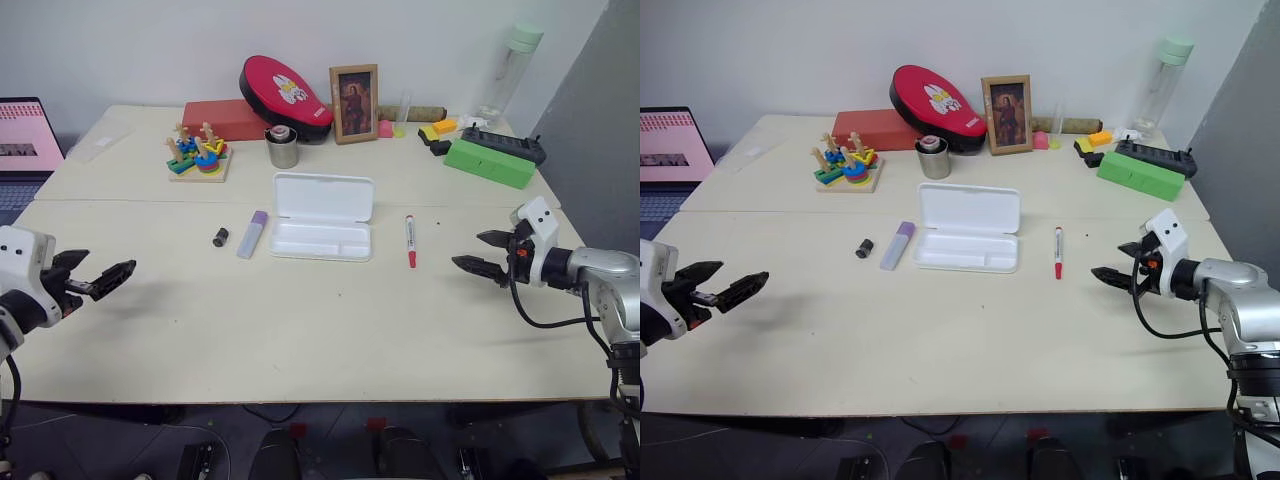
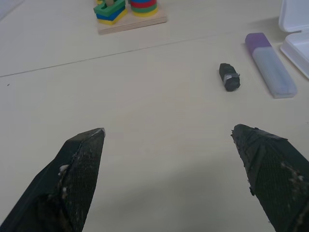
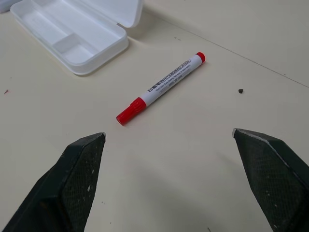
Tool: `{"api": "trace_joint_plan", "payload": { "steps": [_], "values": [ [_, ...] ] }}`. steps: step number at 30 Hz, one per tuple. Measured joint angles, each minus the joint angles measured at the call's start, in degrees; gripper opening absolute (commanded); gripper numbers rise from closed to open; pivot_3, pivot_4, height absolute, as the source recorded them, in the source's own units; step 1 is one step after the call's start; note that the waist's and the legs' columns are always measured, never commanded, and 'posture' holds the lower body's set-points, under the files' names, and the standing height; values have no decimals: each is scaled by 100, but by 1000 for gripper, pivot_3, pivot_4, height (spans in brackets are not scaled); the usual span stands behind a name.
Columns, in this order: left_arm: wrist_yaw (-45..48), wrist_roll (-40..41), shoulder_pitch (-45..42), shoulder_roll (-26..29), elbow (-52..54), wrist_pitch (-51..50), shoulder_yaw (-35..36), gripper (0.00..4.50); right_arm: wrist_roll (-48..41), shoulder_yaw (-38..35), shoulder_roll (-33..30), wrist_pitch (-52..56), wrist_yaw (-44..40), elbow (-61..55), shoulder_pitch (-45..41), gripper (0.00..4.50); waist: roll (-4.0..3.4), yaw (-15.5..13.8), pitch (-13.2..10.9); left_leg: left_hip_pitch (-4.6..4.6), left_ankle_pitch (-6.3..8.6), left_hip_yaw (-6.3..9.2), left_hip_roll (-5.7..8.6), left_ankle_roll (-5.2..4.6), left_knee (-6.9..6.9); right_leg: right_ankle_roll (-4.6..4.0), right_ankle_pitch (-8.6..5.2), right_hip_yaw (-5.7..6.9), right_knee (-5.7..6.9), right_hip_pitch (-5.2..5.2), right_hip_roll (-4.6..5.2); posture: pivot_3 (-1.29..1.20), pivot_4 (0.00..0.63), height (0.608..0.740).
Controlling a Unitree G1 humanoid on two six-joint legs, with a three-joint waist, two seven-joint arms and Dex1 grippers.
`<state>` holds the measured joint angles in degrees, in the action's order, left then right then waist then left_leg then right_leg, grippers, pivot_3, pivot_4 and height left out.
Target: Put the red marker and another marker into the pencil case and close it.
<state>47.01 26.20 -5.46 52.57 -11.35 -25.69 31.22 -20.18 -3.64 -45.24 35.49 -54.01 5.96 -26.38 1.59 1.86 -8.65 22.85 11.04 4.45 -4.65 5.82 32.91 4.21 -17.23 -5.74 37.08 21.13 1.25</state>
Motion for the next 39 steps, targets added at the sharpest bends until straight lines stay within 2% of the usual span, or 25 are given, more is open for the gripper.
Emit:
{"api": "trace_joint_plan", "payload": {
  "steps": [6, 11, 18, 24, 27, 39],
  "values": [
    [590, 452, -357, -645, 556, 62, -465, 4500, 135, 816, 313, -253, -584, -14, -756, 4460, -2, 2, -1, 0, -1, 0, -1, 1, 7, 5, 3, 1, 3, -4, -1, 0, 150, 740],
    [1045, 743, -756, -1129, 1388, 87, -1399, 4500, 674, 1949, 1415, -810, -894, 486, -1859, 4460, 6, 36, 4, -1, -1, 3, -2, 1, 10, 7, 7, 1, 10, -4, -5, 0, 150, 740],
    [1108, 766, -912, -1318, 1845, -39, -1940, 4500, 1446, 2481, 2332, -1620, -925, 2649, -2625, 4460, 6, 5, 4, 5, -1, 3, 1, 1, 8, 4, 7, 4, 4, -4, -1, 0, 150, 740],
    [1002, 768, -1002, -1373, 2009, -143, -2032, 4500, 1807, 2519, 2643, -2211, -963, 3918, -3031, 4460, 4, 20, 3, -1, -1, 3, 0, 1, 9, 4, 7, 4, 10, -5, -2, 0, 150, 740],
    [973, 775, -1002, -1386, 2025, -172, -2032, 4500, 2000, 2524, 2789, -2399, -956, 4318, -3174, 3944, 4, 37, 3, -3, -1, 3, 0, 1, 10, 4, 7, 4, 15, -5, -2, 0, 150, 740],
    [760, 976, -1001, -1399, 2248, -414, -2030, 4500, 2638, 2568, 3128, -2869, -906, 5060, -3511, 1214, 4, 49, 3, -3, -1, 6, 1, 1, 9, 4, 7, 5, 15, -6, -2, 0, 150, 740]
  ]
}}
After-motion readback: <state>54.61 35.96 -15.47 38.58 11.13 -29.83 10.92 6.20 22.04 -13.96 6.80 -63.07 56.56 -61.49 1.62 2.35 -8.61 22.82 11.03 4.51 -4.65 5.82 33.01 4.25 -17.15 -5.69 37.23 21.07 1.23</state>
